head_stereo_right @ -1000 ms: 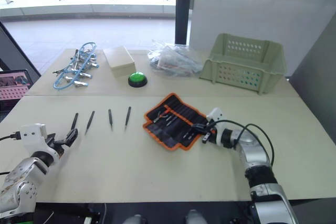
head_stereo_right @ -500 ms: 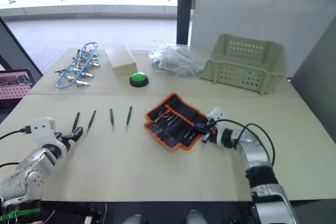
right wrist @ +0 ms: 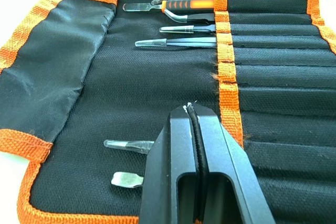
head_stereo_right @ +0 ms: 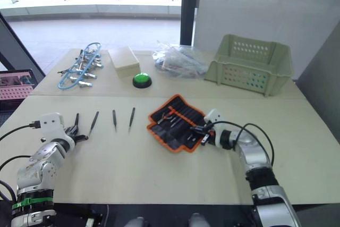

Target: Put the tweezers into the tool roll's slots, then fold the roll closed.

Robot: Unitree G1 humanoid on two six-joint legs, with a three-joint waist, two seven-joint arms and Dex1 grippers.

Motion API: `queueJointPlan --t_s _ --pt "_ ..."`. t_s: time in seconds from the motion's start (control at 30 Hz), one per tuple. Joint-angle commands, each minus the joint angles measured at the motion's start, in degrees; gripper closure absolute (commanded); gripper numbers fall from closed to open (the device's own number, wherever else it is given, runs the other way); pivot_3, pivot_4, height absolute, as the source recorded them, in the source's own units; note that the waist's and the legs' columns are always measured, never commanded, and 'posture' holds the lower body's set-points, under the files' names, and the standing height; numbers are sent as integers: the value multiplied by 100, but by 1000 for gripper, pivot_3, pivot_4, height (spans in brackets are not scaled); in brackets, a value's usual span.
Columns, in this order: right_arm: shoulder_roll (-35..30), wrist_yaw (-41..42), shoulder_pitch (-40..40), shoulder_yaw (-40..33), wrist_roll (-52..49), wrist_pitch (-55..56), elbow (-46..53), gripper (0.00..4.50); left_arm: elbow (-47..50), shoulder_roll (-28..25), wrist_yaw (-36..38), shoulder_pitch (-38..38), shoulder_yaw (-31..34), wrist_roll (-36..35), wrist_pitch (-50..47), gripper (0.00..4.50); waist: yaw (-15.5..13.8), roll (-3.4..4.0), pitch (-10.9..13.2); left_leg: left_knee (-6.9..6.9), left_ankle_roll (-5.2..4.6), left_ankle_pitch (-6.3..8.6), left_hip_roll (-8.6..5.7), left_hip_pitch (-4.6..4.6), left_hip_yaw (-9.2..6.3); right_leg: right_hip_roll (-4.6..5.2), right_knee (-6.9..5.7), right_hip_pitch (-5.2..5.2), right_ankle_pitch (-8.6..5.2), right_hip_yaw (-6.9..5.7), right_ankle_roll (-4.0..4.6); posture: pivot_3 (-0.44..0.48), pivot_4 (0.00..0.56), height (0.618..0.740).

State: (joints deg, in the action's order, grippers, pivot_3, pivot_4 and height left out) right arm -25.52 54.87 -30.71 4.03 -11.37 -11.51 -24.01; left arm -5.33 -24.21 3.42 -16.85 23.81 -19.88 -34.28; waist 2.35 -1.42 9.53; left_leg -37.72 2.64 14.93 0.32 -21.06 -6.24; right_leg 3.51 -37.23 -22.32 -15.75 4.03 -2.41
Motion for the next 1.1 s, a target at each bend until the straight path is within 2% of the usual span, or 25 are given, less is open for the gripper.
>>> queueJointPlan --t_s 0.03,0.4,0.67,0.87,1.1 --pt "-26 -21 67 68 88 -80 73 4500 38 38 34 84 72 -1 61 4478 2 0 0 0 0 0 0 0 0 0 0 0 0 0 0 0 150 740" --pt "15 -136 134 -86 -30 5 116 4500 859 -217 256 370 215 -89 98 4478 0 -1 1 0 0 0 0 -5 -1 0 1 -5 0 0 0 0 150 740" --pt "-60 -4 100 -500 -531 -48 537 4500 2102 -798 882 330 96 -785 -1198 4478 5 7 9 0 0 0 0 -15 -1 0 3 -14 0 1 -1 0 150 740" --pt "-238 -87 63 -416 -269 -74 447 4500 2825 -1049 1358 -145 -597 -1300 -2062 4478 -3 7 11 1 0 0 0 -18 0 -1 2 -18 0 1 -1 0 150 740" --pt "-179 -348 42 -306 3 35 193 4500 3024 -839 1556 -1063 -1524 -1689 -2963 4478 31 8 12 2 0 0 -1 -20 0 -3 2 -22 0 2 -2 0 150 740"
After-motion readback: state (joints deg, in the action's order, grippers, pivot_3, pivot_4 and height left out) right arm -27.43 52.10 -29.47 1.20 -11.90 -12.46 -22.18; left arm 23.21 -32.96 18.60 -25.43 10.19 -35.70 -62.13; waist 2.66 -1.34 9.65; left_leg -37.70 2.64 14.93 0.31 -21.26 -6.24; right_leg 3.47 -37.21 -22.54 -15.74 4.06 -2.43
